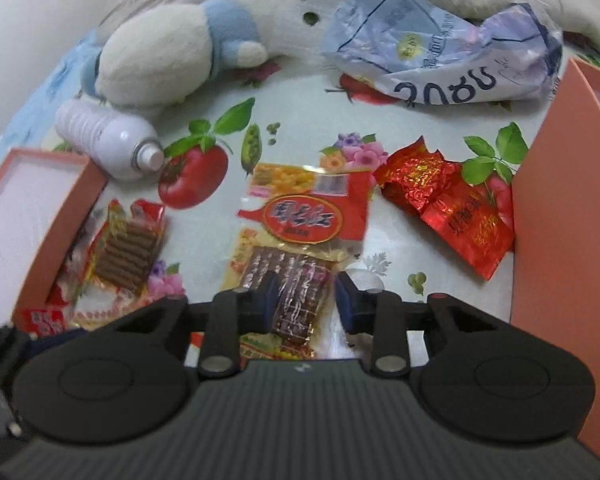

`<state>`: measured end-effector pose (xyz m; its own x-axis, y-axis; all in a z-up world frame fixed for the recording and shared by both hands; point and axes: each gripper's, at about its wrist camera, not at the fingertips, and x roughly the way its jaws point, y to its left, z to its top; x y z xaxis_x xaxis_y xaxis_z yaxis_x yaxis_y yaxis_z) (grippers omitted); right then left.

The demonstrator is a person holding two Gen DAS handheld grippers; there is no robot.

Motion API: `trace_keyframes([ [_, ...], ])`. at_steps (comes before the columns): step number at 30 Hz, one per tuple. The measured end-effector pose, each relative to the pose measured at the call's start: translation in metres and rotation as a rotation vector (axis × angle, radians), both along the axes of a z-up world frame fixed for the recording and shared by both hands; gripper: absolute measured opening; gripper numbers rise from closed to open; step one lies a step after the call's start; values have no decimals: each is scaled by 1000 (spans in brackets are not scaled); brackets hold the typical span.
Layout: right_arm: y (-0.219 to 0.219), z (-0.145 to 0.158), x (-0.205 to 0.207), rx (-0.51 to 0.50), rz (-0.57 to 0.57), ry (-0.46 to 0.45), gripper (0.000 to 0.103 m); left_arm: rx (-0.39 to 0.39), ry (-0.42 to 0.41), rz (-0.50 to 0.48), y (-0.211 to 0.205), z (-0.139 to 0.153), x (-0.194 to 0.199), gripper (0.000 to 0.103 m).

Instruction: Organize snacks

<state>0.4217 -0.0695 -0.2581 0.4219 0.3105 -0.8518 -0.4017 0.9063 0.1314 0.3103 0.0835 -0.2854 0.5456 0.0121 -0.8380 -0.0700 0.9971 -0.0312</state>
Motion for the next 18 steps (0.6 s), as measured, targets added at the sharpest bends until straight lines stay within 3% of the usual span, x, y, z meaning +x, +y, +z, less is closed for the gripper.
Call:
trace_keyframes([
  [1,2,-1,0,-5,-8,-9,58,-4,0,0,1,0,0,88],
  [2,3,-2,0,-5,-19,-16,77,-6,0,-3,1,0,-1,85],
  [3,4,-4,0,4,-29,-22,86,-8,0,-8,2,1,-1,81],
  [6,11,-11,0,26,-28,1,86,-8,-12,-19,0,3,-6,69],
  [9,37,-19,-11,-119,105,-77,92,-20,-29,-26,0,6,-13,51],
  [13,36,-20,-24,-81,108,-131,88,-45,-74,-14,3,5,-24,38],
  [16,30,-14,-38,-71,107,-167,66,-83,-103,20,7,7,-33,30],
  [18,25,-11,-47,-64,112,-163,61,-106,-108,48,9,11,-40,28],
])
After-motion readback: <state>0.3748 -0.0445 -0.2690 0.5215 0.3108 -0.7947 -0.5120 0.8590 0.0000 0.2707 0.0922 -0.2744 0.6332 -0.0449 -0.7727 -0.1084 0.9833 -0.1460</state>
